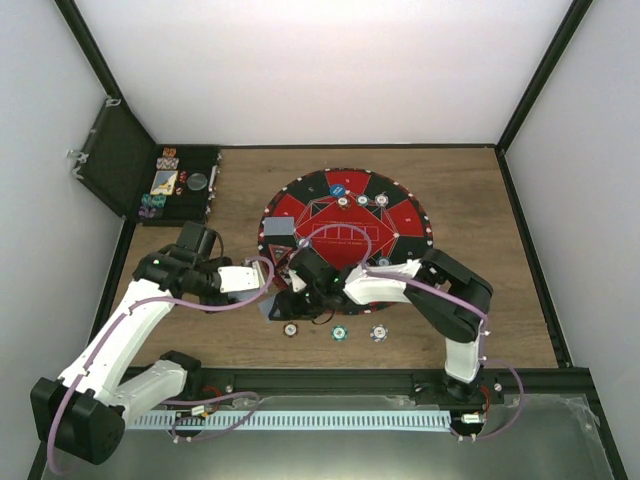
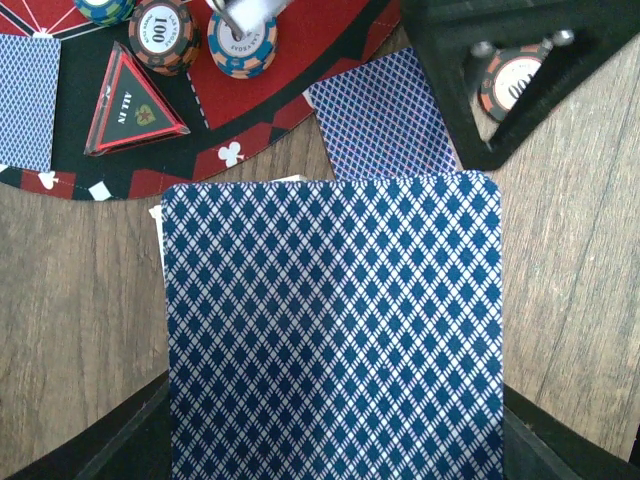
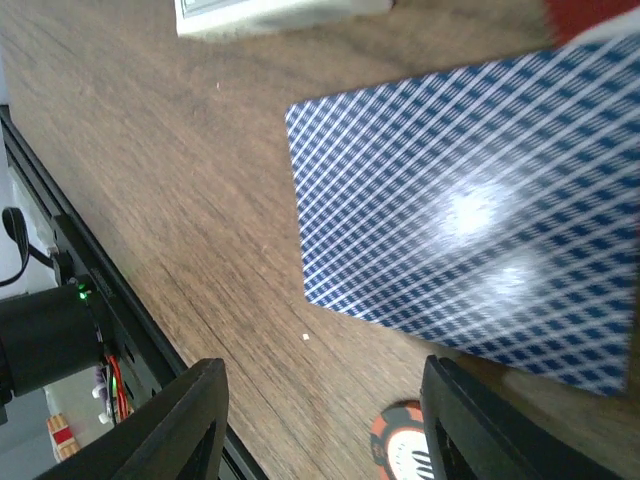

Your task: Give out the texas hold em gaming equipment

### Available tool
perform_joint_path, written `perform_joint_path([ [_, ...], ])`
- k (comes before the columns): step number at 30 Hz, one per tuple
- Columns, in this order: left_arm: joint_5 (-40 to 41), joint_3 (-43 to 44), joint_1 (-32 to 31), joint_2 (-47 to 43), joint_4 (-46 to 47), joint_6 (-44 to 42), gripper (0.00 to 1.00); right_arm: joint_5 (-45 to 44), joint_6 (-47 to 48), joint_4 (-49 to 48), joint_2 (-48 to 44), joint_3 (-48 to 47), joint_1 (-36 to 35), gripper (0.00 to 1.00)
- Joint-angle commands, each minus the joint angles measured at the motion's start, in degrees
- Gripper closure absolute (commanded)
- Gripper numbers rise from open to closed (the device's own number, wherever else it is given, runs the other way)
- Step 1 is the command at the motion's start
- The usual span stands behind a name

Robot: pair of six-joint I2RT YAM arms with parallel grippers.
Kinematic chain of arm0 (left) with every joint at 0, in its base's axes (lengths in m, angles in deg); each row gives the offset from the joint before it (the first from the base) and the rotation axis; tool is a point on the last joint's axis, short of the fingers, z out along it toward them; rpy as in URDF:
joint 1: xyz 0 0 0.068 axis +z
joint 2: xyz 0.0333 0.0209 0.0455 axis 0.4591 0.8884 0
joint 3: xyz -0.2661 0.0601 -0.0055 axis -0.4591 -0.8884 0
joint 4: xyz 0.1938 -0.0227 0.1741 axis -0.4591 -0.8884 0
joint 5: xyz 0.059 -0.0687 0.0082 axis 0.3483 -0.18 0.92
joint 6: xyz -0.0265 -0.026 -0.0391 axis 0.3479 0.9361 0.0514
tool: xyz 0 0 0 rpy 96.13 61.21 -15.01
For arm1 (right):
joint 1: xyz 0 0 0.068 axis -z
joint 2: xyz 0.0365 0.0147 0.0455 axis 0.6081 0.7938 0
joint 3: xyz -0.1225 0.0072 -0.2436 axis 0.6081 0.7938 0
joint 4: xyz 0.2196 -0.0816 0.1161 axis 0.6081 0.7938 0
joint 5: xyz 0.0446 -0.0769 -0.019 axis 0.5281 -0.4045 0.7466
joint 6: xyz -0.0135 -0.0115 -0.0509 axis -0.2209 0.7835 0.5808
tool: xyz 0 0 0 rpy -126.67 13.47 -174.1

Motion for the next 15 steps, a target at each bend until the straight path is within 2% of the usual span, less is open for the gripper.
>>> perform_joint_path([
  [1, -0.5, 1.8, 0.2, -0.4, -0.2, -0.1, 0.93, -3.5, 3.4, 4.1, -3.7, -0.4, 2.9, 0.45],
  [8, -0.4, 1.8, 0.2, -0.3, -0.5, -0.1, 0.93, -5.9, 7.3, 6.7, 0.6, -3.6, 5.4, 0.46],
  [15, -0.4, 2.1, 0.2, 0.0, -0.7, -0.3, 0.93, -3.0, 6.8, 4.3, 5.2, -5.1, 4.8, 0.46],
])
